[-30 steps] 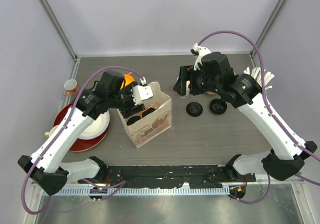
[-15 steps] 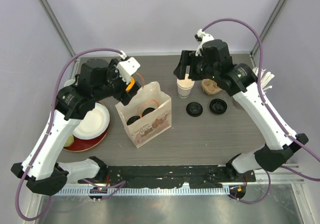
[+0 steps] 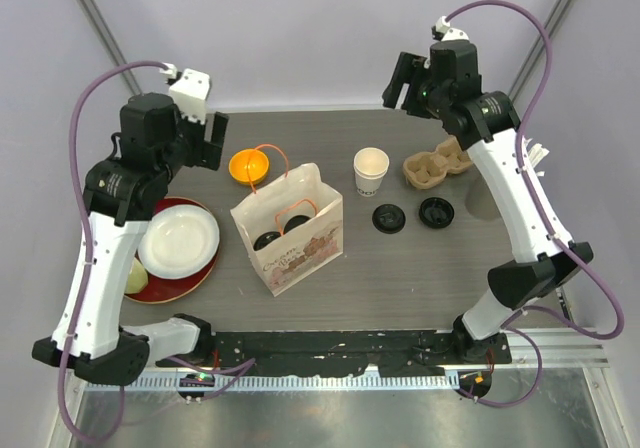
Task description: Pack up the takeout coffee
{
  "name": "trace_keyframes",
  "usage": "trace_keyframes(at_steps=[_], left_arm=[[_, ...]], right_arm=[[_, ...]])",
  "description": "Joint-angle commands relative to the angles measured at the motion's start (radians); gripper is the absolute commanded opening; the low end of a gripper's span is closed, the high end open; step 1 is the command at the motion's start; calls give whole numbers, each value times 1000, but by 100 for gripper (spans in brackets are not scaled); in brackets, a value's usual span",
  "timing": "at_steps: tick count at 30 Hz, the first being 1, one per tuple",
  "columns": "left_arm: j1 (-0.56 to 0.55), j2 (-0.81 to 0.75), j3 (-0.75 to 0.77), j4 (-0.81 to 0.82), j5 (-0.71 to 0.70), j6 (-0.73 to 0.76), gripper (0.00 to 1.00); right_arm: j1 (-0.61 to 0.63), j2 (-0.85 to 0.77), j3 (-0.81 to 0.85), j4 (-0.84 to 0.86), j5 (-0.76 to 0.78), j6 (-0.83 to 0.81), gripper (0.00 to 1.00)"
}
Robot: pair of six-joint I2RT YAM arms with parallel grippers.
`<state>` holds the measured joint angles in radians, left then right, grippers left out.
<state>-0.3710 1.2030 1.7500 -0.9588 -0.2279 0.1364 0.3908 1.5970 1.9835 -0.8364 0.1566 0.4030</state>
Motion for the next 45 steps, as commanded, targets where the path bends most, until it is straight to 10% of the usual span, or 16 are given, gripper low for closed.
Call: trace_keyframes(at_steps=[1, 17, 45], left_arm=[[133, 12, 22, -4, -5, -121, 87], [469, -69, -148, -57, 211, -184, 90], [489, -88, -242, -38, 325, -219, 91]], right_arm=[[-73, 49, 95, 36, 54, 7, 82], [-273, 133, 121, 36, 67, -7, 82], [-412, 24, 18, 26, 259, -145, 82]])
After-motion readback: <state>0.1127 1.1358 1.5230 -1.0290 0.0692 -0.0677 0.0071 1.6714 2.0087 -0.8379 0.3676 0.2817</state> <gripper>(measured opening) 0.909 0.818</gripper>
